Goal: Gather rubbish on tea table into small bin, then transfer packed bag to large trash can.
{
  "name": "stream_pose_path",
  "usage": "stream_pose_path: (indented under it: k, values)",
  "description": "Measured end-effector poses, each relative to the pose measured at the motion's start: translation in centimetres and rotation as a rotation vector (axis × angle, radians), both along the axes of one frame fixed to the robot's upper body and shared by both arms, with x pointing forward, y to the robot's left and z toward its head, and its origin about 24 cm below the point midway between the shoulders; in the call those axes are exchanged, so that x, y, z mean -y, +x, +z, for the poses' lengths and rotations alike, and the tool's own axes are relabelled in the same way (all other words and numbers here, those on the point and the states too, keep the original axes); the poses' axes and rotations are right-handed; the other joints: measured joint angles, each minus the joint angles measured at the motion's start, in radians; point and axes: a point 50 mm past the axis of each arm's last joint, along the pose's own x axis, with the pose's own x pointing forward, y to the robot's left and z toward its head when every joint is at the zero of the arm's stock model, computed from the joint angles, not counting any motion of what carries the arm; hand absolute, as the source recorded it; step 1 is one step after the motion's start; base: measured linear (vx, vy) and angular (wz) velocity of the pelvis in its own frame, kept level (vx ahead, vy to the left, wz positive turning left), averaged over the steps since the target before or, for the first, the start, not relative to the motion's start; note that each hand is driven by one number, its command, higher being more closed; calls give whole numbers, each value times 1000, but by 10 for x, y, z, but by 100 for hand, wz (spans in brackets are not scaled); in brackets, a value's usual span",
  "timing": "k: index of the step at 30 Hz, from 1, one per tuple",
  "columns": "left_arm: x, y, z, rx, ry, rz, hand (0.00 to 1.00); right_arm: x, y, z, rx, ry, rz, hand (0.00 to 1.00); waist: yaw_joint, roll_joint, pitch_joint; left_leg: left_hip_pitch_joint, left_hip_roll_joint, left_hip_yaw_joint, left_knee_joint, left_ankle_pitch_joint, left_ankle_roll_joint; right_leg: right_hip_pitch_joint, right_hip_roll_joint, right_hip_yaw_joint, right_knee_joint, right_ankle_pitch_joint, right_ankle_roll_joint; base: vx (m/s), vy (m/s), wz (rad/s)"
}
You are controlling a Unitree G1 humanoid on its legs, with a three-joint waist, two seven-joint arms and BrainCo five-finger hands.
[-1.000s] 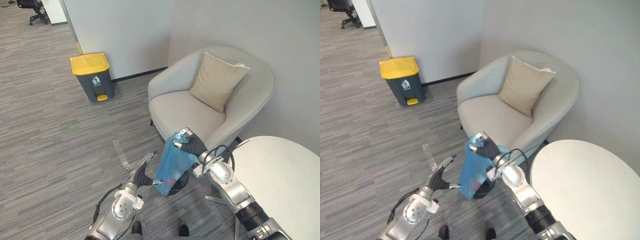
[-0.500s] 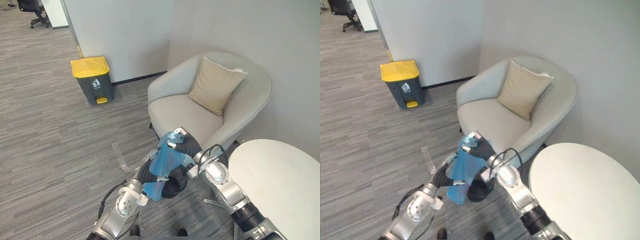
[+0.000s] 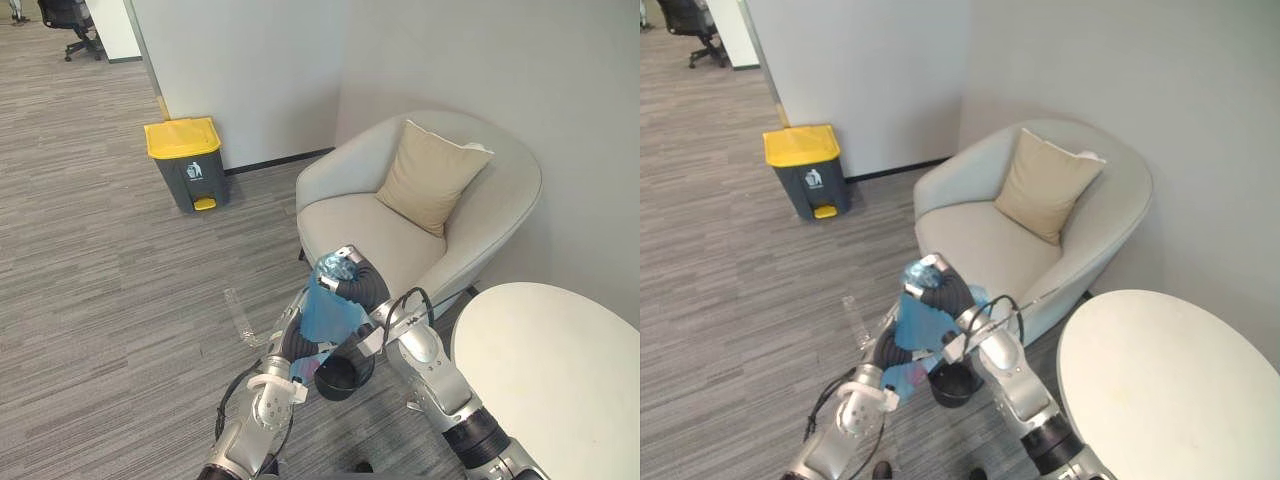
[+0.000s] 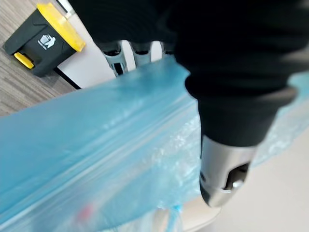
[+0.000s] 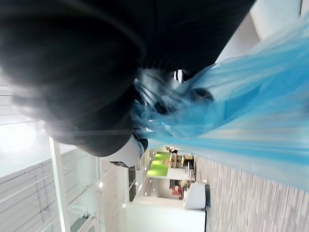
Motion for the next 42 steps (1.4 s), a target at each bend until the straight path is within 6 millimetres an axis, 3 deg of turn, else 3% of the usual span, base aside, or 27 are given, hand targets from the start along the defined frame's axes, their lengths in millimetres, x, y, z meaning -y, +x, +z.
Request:
stream_pose_path:
  k: [13,14,26,32,39,40,42]
  values:
    - [5,9,-11,-38,37,-22,0,-30,-18,-13,-139,50,170,100,-6,-6,-8,6,12,22,0,-10,-19,-12,10,23,-2,5,-6,1,-2,-6]
    - [7,10,-10,-35,30,-28,100,-31,-18,-13,-145,56,176,100,-8,-6,-9,6,12,22,0,-9,-21,-13,12,24,-4,6,-8,0,0,0]
    - [12,23,-1,-18,-27,-22,100,-52,-32,-12,-144,46,327,100,-22,17,-24,5,26,23,1,-8,-24,-1,32,35,-35,22,-24,17,-14,-4]
    - [12,24,0,-33,-56,-29,100,-52,-34,-13,-135,36,355,100,-27,18,-24,8,28,23,1,-10,-28,0,34,37,-35,22,-24,0,0,0]
    - [11,27,7,-31,-116,-20,100,-46,-46,-31,-100,-75,308,100,-36,27,-19,15,33,23,1,-18,-37,8,35,37,-34,15,-23,0,0,0]
    - [9,27,8,-32,-125,-11,100,-41,-45,-33,-72,-114,271,0,-37,29,-18,15,33,23,1,-18,-37,8,35,37,-34,14,-23,0,0,0]
    - [7,28,9,-29,-140,-2,100,-35,-44,-36,-29,-173,206,0,-37,30,-18,15,33,24,1,-17,-36,8,35,37,-34,13,-22,0,0,0]
